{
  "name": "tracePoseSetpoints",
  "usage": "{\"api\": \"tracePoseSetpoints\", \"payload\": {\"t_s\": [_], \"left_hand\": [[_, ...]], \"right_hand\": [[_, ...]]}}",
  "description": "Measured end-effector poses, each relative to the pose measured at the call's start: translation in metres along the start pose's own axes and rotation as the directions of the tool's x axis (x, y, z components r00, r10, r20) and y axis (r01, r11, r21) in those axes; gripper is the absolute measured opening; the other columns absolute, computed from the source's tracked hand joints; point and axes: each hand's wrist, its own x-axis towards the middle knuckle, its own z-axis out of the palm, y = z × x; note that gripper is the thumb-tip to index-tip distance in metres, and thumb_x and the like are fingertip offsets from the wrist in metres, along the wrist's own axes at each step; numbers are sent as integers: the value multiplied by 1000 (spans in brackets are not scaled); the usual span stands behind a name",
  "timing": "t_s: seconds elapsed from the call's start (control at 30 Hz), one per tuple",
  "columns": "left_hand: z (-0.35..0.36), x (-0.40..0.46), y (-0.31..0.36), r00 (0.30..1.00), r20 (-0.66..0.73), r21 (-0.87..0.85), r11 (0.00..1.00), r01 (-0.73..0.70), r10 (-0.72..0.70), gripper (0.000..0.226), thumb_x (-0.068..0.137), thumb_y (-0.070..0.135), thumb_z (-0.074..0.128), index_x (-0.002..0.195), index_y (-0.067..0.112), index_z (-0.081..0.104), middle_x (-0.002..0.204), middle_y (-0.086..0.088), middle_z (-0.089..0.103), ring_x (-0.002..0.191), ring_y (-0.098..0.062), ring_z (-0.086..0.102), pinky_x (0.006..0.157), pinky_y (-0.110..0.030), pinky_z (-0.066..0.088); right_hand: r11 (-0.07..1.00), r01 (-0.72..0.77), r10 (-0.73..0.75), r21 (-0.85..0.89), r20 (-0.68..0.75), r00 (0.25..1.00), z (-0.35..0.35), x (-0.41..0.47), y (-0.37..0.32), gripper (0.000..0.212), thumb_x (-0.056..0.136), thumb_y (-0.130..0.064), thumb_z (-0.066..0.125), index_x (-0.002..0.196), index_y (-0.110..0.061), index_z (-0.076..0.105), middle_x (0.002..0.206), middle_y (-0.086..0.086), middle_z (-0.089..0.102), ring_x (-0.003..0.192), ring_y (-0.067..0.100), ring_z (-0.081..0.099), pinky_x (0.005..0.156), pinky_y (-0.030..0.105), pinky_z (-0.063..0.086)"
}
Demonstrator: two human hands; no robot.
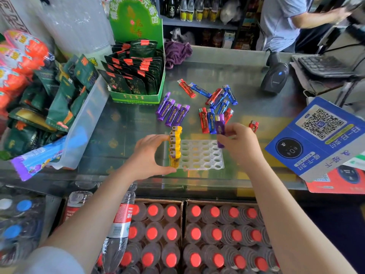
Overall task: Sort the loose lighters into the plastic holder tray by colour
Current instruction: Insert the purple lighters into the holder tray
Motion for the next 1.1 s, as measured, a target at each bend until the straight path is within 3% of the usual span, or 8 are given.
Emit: {"api": "tracePoseSetpoints", "payload": {"t_s": [0.07, 0.13, 0.3, 0.63, 0.97, 1.1], "left_hand": [[0, -1, -2, 1000, 5, 1, 1000, -12, 12, 95, 46, 68, 56, 128, 23, 42, 133, 2, 44, 125, -17, 33, 100, -29, 20], [-1, -3, -3, 1000, 6, -3, 1000, -15, 15, 95, 46, 69, 56, 128, 23, 42, 133, 2, 45, 125, -17, 33, 101, -29, 21], [-1, -3, -2, 999, -16, -3, 999, -36, 36, 94, 46, 68, 57, 127, 23, 43, 131, 2, 47, 123, -17, 36, 97, -24, 20], [-1, -2, -3, 999, -22, 0, 999, -46, 46, 93, 47, 68, 56, 127, 22, 43, 131, 1, 48, 123, -19, 37, 97, -26, 22], [1, -3, -5, 999, -18, -25, 999, -36, 35, 92, 48, 67, 58, 128, 25, 42, 132, 1, 47, 124, -19, 36, 103, -36, 25], [0, -4, -3, 999, -21, -40, 999, -27, 26, 88, 51, 59, 68, 128, 24, 42, 132, 1, 47, 124, -18, 35, 103, -35, 25]], "right_hand": [[988, 116, -120, 100, 32, 992, 12, -4, -12, 8, 81, -11, 64, 85, -17, 60, 74, -3, 66, 60, 3, 60, 56, 12, 43], [976, 179, -189, 122, 83, 978, 28, -5, -22, 12, 81, -8, 65, 83, -16, 56, 71, -6, 63, 58, 0, 58, 54, 10, 42], [976, 187, -200, 108, 119, 973, 55, 2, -25, 11, 80, -6, 64, 82, -12, 55, 79, 5, 67, 73, 22, 64, 71, 33, 53], [935, 352, -349, -37, 65, 935, 61, 4, -27, 10, 81, -6, 65, 86, 1, 59, 85, 16, 68, 76, 32, 63, 72, 44, 53], [929, 370, -369, 0, 55, 928, 61, 1, -21, 9, 81, -8, 65, 87, -1, 62, 77, 3, 64, 67, 27, 63, 68, 35, 52], [930, 367, -367, 2, 41, 930, 61, 1, -19, 6, 81, -7, 64, 83, -1, 61, 74, -1, 59, 65, 23, 58, 65, 31, 47]]}}
